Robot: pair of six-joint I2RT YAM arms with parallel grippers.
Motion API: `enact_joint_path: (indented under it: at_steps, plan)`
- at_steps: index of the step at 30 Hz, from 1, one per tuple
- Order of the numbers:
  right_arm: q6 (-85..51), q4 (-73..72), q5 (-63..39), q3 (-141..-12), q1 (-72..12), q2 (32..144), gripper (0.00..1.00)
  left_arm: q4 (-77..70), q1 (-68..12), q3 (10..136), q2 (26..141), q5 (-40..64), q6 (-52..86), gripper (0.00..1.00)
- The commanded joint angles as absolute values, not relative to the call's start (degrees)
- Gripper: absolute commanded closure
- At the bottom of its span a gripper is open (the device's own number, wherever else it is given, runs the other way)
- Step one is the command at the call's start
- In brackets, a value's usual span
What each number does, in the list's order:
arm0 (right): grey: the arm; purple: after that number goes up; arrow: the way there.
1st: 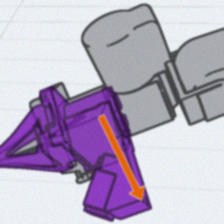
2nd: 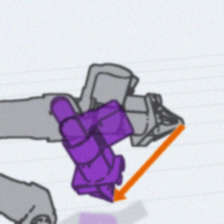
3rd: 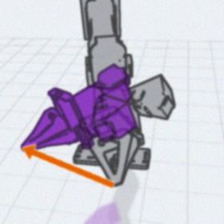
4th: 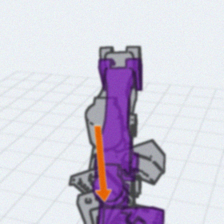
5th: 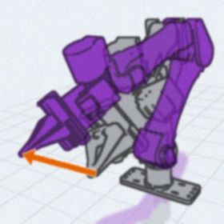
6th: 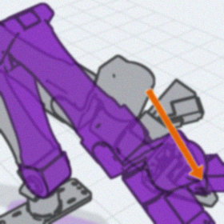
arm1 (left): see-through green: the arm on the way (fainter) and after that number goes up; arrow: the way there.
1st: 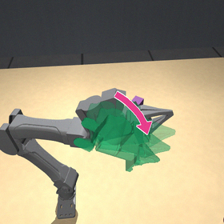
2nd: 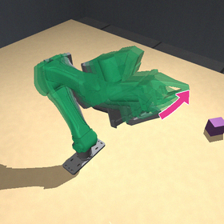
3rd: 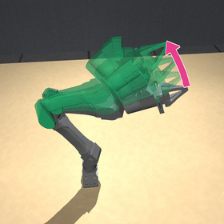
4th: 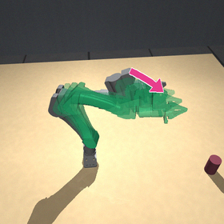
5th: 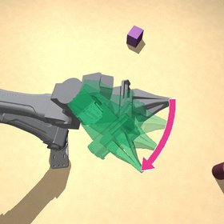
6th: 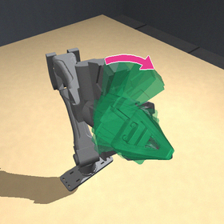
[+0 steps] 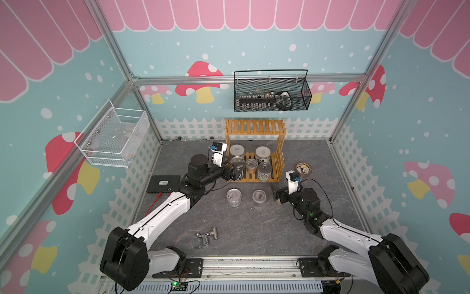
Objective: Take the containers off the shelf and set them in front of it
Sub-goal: 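Place the container at the center of the board, then pick up a container from the shelf.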
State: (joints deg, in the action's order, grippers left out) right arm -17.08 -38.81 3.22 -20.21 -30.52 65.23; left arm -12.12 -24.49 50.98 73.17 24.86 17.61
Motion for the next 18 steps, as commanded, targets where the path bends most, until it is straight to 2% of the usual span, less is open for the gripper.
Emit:
enact_joint_path:
  at_steps: [1,5,11,18]
  plan:
    - [-20.29,-32.67,3.41,-24.24,-32.75,67.39,0.06,-11.12,-24.17,50.73,72.07,24.89,16.95,0.01]
    - [-22.99,-29.75,6.99,-29.93,-35.45,72.56,0.05,-10.89,-24.17,50.91,71.89,25.02,17.12,0.01]
    - [-29.63,-21.33,17.64,-40.41,-37.35,82.28,0.02,-10.64,-24.2,50.88,71.72,25.22,17.29,0.01]
    - [-30.14,-18.85,20.62,-47.01,-37.51,89.4,0.01,-10.41,-24.17,50.99,71.79,24.8,17.0,0.01]
